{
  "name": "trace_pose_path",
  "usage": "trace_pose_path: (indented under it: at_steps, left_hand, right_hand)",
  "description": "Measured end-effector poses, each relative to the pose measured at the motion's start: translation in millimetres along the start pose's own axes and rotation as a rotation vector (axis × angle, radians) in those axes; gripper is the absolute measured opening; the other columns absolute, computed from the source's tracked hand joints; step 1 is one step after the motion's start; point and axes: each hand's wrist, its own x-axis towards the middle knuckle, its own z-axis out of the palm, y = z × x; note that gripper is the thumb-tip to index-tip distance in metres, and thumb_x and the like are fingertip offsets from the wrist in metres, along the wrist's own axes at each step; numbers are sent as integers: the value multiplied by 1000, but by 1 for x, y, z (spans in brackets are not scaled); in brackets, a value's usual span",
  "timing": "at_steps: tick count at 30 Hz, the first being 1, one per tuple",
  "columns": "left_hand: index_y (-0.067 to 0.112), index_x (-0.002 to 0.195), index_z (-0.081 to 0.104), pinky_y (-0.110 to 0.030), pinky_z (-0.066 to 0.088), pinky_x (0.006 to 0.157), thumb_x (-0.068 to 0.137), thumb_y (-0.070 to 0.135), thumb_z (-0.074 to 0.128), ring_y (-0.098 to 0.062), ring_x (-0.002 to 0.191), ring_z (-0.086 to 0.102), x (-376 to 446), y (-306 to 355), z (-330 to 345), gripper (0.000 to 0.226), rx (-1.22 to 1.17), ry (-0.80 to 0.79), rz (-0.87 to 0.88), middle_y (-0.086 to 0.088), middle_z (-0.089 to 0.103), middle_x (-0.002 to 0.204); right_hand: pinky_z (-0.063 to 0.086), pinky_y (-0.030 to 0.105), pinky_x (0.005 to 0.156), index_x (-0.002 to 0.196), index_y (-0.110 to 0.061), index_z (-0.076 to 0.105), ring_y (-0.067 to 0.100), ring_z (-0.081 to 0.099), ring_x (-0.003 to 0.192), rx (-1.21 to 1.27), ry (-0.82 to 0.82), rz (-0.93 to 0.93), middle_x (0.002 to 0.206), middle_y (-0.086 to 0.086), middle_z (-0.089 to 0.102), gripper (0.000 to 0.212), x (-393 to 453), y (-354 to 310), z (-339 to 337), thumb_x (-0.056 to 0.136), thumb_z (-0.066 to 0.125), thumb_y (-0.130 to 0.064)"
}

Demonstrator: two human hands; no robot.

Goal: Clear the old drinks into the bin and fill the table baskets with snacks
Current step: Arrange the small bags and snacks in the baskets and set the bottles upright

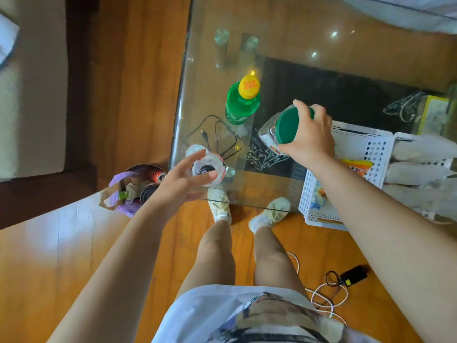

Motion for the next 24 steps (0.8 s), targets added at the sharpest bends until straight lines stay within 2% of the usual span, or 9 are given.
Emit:
trace_pose_path:
  at_steps: [5, 10, 14, 18, 22, 24]
  left_hand:
    - [41, 121, 51, -45, 44, 103, 65, 27, 74, -20, 119, 58, 7, -1, -5, 62, -45, -38, -7, 5, 56, 132]
    - [38, 115, 55, -33, 51, 93, 63, 20, 80, -20, 112, 62, 9, -3, 2, 60, -96, -24, 9, -1, 61, 127]
    - [37, 114, 56, -33, 51, 93, 62, 18, 81, -20, 106, 64, 14, -1, 13, 60, -127, -17, 14, -1, 67, 117]
    - [33, 123, 53, -30, 52, 88, 66, 21, 78, -18, 97, 65, 21, 6, 23, 63, -128, -8, 38, -1, 68, 114]
    - [30, 127, 50, -34, 49, 92, 69, 24, 73, -21, 94, 63, 26, 18, 33, 63, -132, -10, 61, -8, 64, 121]
    - [29, 129, 50, -32, 49, 87, 73, 22, 74, -19, 87, 62, 39, 20, 108, 61, -43, -19, 41, -10, 63, 120]
  right_hand:
    - [46, 40, 92, 143, -22, 24, 28, 34, 130, -1, -1, -144, 143, 8, 35, 104, -32, 15, 6, 59, 84, -24]
    - [43, 37, 99, 141, -17, 29, 25, 36, 132, -20, -67, -262, 145, 5, 37, 101, -66, 27, 16, 56, 85, -18]
    - [48, 35, 92, 136, -15, 39, 25, 41, 129, -47, -106, -332, 141, 4, 40, 97, -86, 31, 25, 51, 85, -12]
    - [44, 37, 100, 135, -14, 42, 28, 40, 129, -38, -91, -394, 139, 6, 43, 93, -83, 26, 26, 52, 83, -3]
    - [42, 42, 105, 136, -17, 39, 27, 34, 134, 7, -129, -425, 143, 6, 37, 89, -83, 16, 31, 59, 82, -8]
    - [40, 44, 106, 138, -20, 37, 27, 26, 137, 110, -161, -309, 146, 6, 29, 93, -90, 78, 24, 58, 84, -18]
